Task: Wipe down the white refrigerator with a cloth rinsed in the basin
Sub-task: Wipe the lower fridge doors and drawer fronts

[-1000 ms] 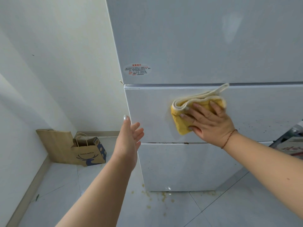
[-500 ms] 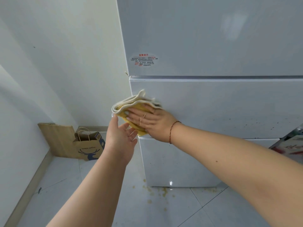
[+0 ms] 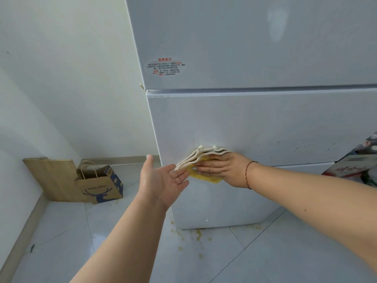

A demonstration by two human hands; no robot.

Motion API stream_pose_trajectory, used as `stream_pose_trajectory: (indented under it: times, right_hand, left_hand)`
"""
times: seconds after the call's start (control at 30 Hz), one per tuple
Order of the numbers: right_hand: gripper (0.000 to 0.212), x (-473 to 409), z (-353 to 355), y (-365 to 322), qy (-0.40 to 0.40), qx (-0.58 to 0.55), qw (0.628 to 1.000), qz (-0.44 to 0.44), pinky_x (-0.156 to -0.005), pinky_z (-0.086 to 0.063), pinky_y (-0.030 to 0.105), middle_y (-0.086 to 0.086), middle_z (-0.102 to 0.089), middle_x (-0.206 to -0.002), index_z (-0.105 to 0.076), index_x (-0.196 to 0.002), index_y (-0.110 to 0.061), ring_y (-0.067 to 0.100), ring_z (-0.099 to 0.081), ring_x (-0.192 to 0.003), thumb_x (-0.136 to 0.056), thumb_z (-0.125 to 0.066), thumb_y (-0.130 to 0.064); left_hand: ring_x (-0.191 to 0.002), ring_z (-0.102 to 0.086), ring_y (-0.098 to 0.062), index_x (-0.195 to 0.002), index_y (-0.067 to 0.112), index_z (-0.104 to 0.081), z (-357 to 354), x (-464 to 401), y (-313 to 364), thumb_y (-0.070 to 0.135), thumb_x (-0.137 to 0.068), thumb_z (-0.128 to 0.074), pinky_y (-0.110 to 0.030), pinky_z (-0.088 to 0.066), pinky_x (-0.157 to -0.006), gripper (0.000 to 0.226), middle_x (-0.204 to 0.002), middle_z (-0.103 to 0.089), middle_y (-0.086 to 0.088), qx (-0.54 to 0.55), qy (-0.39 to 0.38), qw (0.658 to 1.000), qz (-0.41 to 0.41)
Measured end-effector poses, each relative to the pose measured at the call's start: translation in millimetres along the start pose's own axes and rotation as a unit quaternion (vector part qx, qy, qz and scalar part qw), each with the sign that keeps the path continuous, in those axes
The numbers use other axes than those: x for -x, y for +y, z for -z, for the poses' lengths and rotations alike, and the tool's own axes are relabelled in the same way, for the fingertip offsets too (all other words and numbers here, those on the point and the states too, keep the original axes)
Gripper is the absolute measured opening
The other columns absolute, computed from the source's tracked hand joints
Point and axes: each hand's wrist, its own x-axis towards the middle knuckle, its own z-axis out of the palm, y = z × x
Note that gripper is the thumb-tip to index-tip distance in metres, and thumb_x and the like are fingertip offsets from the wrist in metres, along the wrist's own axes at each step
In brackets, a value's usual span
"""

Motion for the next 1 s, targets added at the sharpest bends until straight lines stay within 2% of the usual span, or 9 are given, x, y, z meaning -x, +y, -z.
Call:
stream_pose_trajectory:
  times: [0.1,0.3,0.4,0.53,0.6,0.67,0.73,0.9,1.0]
  right_hand:
    - [0.052,41,4,7,-0.013,0.006,0.997,-0.071,-0.120,0.007,0.033,-0.008,-0.022,-0.157,-0.029,-0.148,-0.013,0.013,0.000,-0.148,-0.099,-0.024,-0.031]
    - [0.061,105,27,-12,-0.009,-0.009,0.934,-0.358,-0.114,-0.022,0.052,-0.002,-0.027,-0.155,-0.031,-0.149,-0.022,0.024,-0.024,-0.142,-0.094,-0.041,-0.046]
    - [0.061,100,34,-15,0.015,-0.036,0.848,-0.529,-0.111,-0.025,0.058,0.009,-0.023,-0.154,-0.022,-0.150,-0.017,0.034,-0.023,-0.141,-0.098,-0.034,-0.047]
    - [0.067,75,48,10,0.076,-0.093,0.719,-0.685,-0.115,-0.022,0.053,0.021,-0.018,-0.153,-0.019,-0.150,-0.004,0.041,-0.017,-0.142,-0.098,-0.036,-0.043]
    - [0.069,67,57,34,0.118,-0.144,0.624,-0.759,-0.117,-0.018,0.051,0.025,-0.013,-0.155,-0.015,-0.150,0.000,0.041,-0.011,-0.144,-0.098,-0.035,-0.041]
    - [0.070,60,65,52,0.154,-0.189,0.547,-0.801,-0.119,-0.014,0.050,0.025,-0.007,-0.157,-0.009,-0.150,0.001,0.039,-0.004,-0.146,-0.098,-0.030,-0.040]
    - [0.071,53,67,53,0.171,-0.214,0.502,-0.820,-0.120,-0.010,0.047,0.022,-0.002,-0.158,-0.005,-0.150,-0.001,0.036,-0.001,-0.147,-0.096,-0.026,-0.042]
    - [0.080,7,57,7,0.170,-0.340,0.379,-0.844,-0.120,-0.010,0.045,0.011,0.014,-0.159,0.011,-0.148,-0.008,0.023,0.011,-0.147,-0.089,-0.017,-0.052]
    - [0.073,-28,50,-31,0.132,-0.357,0.446,-0.810,-0.119,-0.011,0.049,0.017,0.012,-0.158,0.003,-0.150,-0.004,0.031,0.012,-0.147,-0.098,-0.024,-0.047]
  left_hand:
    - [-0.135,-0.041,-0.043,-0.148,-0.004,-0.027,-10,1,-8,0.052,-0.101,-0.027,-0.051,-0.029,-0.114,0.073,-0.145,-0.040,-0.032,-0.047,-0.011,0.999,0.025]
    - [-0.110,-0.063,-0.024,-0.114,0.012,-0.063,-41,16,-23,0.029,-0.087,-0.057,-0.037,-0.046,-0.102,0.033,-0.119,-0.067,-0.013,-0.305,0.011,0.948,-0.095]
    - [-0.106,-0.059,-0.013,-0.109,0.026,-0.066,-52,25,-29,0.028,-0.089,-0.057,-0.024,-0.046,-0.090,0.022,-0.109,-0.067,0.007,-0.515,-0.004,0.808,-0.288]
    - [-0.133,-0.038,-0.018,-0.128,0.012,-0.061,-58,14,-23,0.030,-0.094,-0.042,-0.032,-0.024,-0.113,0.043,-0.135,-0.058,-0.004,-0.691,-0.071,0.403,-0.596]
    - [-0.144,-0.028,-0.022,-0.138,0.011,-0.053,-65,2,-20,0.034,-0.095,-0.041,-0.045,-0.011,-0.121,0.051,-0.148,-0.047,-0.006,-0.729,-0.100,0.254,-0.628]
    - [-0.149,-0.017,-0.020,-0.147,0.014,-0.043,-73,-8,-18,0.040,-0.098,-0.036,-0.050,-0.004,-0.121,0.056,-0.156,-0.034,-0.005,-0.758,-0.109,0.150,-0.626]
    - [-0.149,-0.012,-0.018,-0.150,0.014,-0.037,-80,-17,-16,0.045,-0.099,-0.030,-0.049,-0.001,-0.121,0.060,-0.159,-0.027,-0.004,-0.772,-0.108,0.094,-0.619]
    - [-0.150,-0.010,-0.018,-0.151,0.013,-0.033,-77,-35,-11,0.054,-0.098,-0.022,-0.045,0.004,-0.122,0.069,-0.161,-0.024,-0.003,-0.783,-0.083,0.051,-0.614]
    - [-0.151,-0.003,-0.017,-0.151,0.012,-0.033,-77,-42,-9,0.057,-0.097,-0.020,-0.045,0.006,-0.121,0.071,-0.161,-0.023,-0.004,-0.779,-0.085,0.039,-0.620]
